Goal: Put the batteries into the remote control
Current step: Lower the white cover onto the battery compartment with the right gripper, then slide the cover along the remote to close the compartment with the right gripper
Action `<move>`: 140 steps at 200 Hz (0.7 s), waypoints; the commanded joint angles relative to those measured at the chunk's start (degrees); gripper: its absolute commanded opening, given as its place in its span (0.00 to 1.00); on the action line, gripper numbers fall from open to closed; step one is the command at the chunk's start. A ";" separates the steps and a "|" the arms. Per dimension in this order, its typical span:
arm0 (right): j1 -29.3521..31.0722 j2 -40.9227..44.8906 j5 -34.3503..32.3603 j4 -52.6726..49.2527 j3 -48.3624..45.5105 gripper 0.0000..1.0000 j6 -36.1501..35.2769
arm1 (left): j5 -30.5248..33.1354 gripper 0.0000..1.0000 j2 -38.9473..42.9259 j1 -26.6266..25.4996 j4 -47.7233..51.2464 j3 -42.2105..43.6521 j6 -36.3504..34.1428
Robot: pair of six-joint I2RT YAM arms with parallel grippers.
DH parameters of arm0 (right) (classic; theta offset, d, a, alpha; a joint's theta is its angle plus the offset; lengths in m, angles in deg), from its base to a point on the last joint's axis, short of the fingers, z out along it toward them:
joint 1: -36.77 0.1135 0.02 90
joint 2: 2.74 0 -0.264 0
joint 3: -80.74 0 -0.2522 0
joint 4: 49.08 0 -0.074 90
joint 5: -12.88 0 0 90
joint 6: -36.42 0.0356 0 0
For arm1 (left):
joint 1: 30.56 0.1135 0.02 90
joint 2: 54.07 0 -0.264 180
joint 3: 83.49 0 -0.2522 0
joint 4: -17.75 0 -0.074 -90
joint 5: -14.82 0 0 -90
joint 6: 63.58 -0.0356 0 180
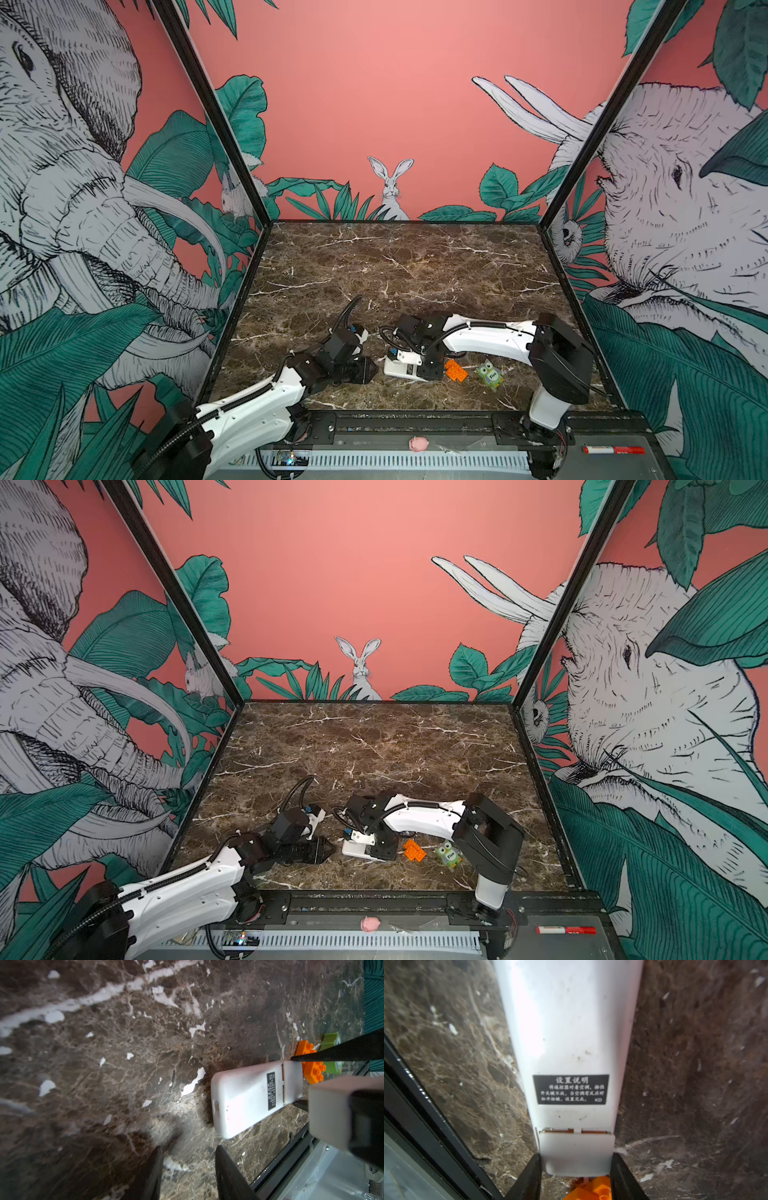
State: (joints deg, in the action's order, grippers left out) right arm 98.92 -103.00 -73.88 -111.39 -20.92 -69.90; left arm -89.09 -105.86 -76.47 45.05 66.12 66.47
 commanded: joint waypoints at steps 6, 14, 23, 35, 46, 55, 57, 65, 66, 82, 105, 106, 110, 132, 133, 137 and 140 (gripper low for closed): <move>0.82 -0.72 -0.26 -1.92 1.39 0.39 -0.65 | 0.63 0.43 0.99 0.36 0.82 1.15 0.46; 0.91 -0.68 -0.18 -1.89 1.41 0.39 -0.69 | 0.55 0.43 1.15 0.38 0.78 1.15 0.42; 1.12 -0.72 -0.24 -1.99 1.43 0.39 -0.73 | 0.46 0.43 1.13 0.38 0.74 1.15 0.46; 1.22 -0.89 -0.26 -2.07 1.58 0.39 -0.66 | 0.46 0.43 1.00 0.37 0.69 1.15 0.32; 1.37 -1.06 -0.30 -2.10 1.69 0.39 -0.73 | 0.39 0.43 0.90 0.37 0.57 1.24 0.31; 1.48 -1.32 -0.48 -2.11 1.91 0.39 -0.71 | 0.37 0.43 0.90 0.38 0.61 1.33 0.34; 1.48 -1.44 -0.55 -2.14 1.94 0.39 -0.73 | 0.37 0.43 0.95 0.36 0.61 1.35 0.32; 1.64 -1.66 -0.67 -2.25 2.13 0.39 -0.60 | 0.32 0.43 1.06 0.33 0.61 1.48 0.44; 1.65 -1.67 -0.69 -2.25 2.17 0.39 -0.58 | 0.35 0.43 1.11 0.36 0.57 1.49 0.45; 1.83 -1.96 -0.79 -2.41 2.39 0.39 -0.47 | 0.40 0.42 1.48 0.36 0.61 1.85 0.68; 1.92 -2.12 -0.70 -2.40 2.44 0.39 -0.47 | 0.46 0.43 1.98 0.38 0.70 2.12 0.90; 1.92 -2.12 -0.70 -2.41 2.42 0.39 -0.42 | 0.46 0.43 1.97 0.38 0.70 2.12 0.90; 2.00 -2.12 -0.78 -2.46 2.48 0.39 -0.47 | 0.42 0.43 2.02 0.34 0.72 2.12 0.90; 2.37 -2.13 -0.92 -3.08 2.83 0.39 -0.38 | 0.46 0.43 1.82 0.32 0.68 2.12 0.81; 2.37 -2.13 -0.94 -3.10 2.83 0.39 -0.38 | 0.42 0.43 1.85 0.35 0.69 2.12 0.77; 2.43 -2.12 -0.98 -3.26 2.94 0.39 -0.27 | 0.42 0.43 1.87 0.34 0.60 2.12 0.79; 2.47 -2.05 -1.01 -3.28 2.97 0.39 -0.14 | 0.41 0.43 1.87 0.37 0.44 2.12 0.88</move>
State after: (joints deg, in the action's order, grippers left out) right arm 100.34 -104.08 -75.23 -112.75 -19.42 -69.87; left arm -89.09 -104.62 -76.47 45.05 67.30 66.91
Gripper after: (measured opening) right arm 0.453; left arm 0.426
